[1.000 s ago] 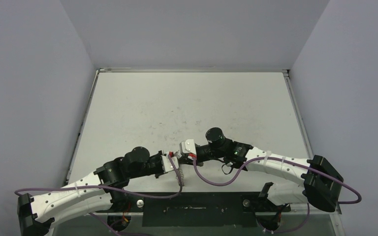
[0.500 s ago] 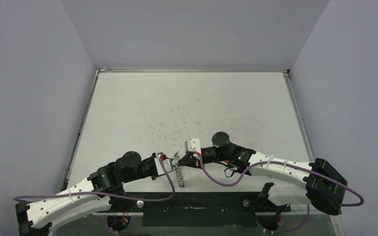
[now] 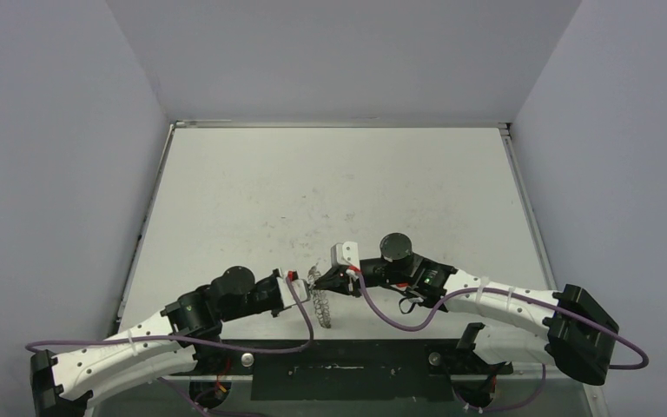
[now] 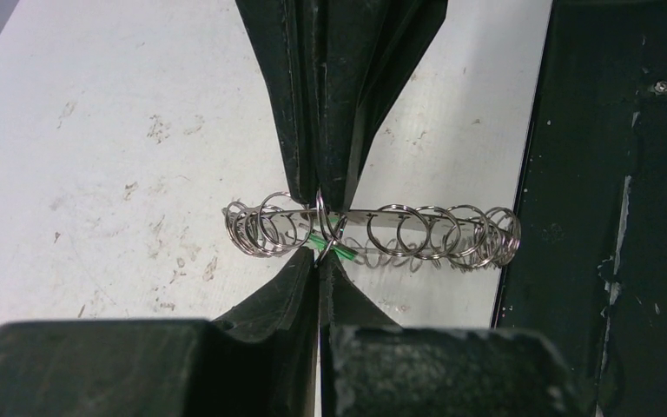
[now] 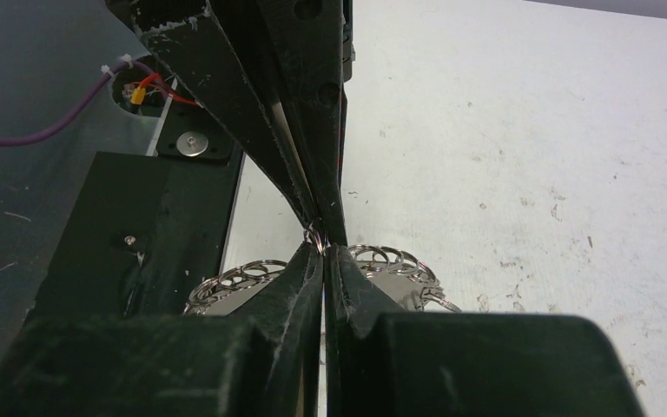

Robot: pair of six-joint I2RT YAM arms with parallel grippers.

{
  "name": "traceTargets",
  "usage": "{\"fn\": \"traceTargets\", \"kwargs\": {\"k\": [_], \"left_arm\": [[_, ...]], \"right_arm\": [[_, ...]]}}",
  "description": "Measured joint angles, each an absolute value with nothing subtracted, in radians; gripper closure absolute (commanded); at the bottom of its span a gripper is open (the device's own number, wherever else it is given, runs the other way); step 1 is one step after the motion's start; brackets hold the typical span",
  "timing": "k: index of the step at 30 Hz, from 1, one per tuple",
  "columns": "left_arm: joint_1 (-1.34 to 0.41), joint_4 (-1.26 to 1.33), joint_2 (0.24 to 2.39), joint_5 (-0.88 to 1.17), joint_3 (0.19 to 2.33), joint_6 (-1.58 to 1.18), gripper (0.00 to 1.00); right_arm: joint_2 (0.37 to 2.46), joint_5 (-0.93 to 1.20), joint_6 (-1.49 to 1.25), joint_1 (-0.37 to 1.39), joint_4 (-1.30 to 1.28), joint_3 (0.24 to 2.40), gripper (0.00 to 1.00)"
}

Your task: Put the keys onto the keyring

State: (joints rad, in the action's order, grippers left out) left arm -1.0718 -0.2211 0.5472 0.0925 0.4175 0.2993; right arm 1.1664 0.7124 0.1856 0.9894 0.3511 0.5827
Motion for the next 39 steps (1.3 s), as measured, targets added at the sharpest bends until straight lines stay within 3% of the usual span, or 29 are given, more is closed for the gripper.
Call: {"fn": "traceTargets", "kwargs": {"k": [38,39], "left_arm": [[-1.072,-0.156,0.556,0.057,0.397,0.299,1.0],[-1.072,-0.155,0.554,0.056,0.397,0.299,0.96]], "right_arm": [[1.166,0.666,-0.002,0.989,0.589,0.499,1.0],[1.166,0.666,0.001,0.989,0.588,0.499,1.0]]}}
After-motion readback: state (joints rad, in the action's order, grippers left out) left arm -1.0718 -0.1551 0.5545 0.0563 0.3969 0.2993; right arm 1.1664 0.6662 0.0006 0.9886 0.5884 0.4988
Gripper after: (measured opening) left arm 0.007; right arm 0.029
